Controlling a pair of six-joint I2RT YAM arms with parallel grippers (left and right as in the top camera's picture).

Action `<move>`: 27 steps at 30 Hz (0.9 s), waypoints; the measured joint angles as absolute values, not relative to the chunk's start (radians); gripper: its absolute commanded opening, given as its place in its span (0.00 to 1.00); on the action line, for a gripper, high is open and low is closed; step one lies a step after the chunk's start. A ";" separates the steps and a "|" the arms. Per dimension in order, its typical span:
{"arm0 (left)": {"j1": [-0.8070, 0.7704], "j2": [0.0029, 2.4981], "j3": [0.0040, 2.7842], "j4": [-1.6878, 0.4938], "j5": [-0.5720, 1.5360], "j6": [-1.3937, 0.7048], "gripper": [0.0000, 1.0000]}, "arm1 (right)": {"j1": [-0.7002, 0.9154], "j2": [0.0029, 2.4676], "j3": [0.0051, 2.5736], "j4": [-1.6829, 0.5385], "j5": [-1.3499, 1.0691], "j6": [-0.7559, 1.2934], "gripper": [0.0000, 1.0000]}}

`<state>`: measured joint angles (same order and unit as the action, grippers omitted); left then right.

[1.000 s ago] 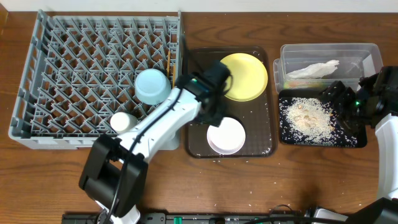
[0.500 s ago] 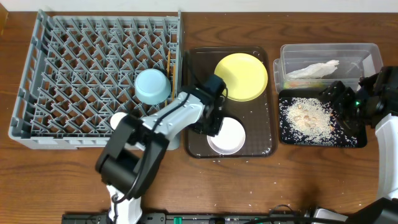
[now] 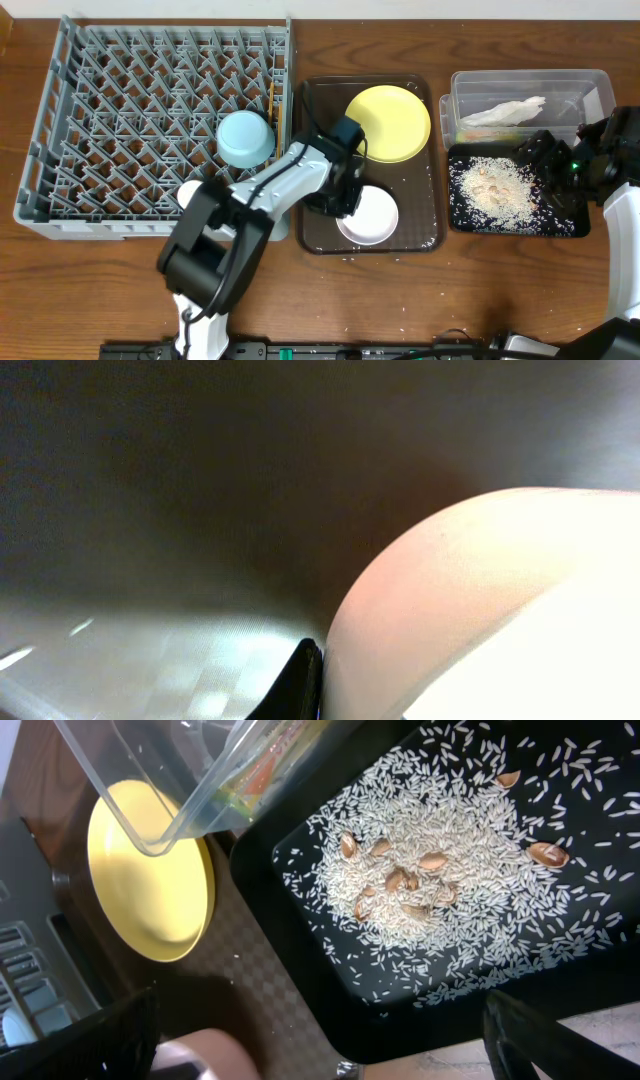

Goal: Sort waste into correct bins and load items into the dishwasher
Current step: 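Lift the white bowl and pull it toward the dish rack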

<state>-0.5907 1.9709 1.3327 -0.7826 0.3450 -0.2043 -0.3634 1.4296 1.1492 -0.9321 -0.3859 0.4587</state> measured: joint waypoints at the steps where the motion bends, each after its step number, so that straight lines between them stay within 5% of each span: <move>1: -0.584 1.946 1.343 -0.797 0.331 -0.204 0.08 | -0.363 1.430 1.149 -0.932 -0.386 0.459 0.99; 7: -0.487 1.665 1.435 -0.857 0.115 -0.204 0.07 | -0.363 1.430 1.149 -0.932 -0.386 0.459 0.99; 12: -0.373 1.493 1.453 -0.973 -0.260 -0.204 0.07 | -0.363 1.430 1.149 -0.932 -0.386 0.459 0.99; 18: -0.247 1.494 1.431 -0.987 -0.742 -0.201 0.07 | -0.363 1.430 1.149 -0.932 -0.386 0.459 0.99; 27: -0.126 1.646 1.407 -0.876 -1.129 -0.200 0.07 | -0.363 1.430 1.149 -0.932 -0.386 0.459 0.99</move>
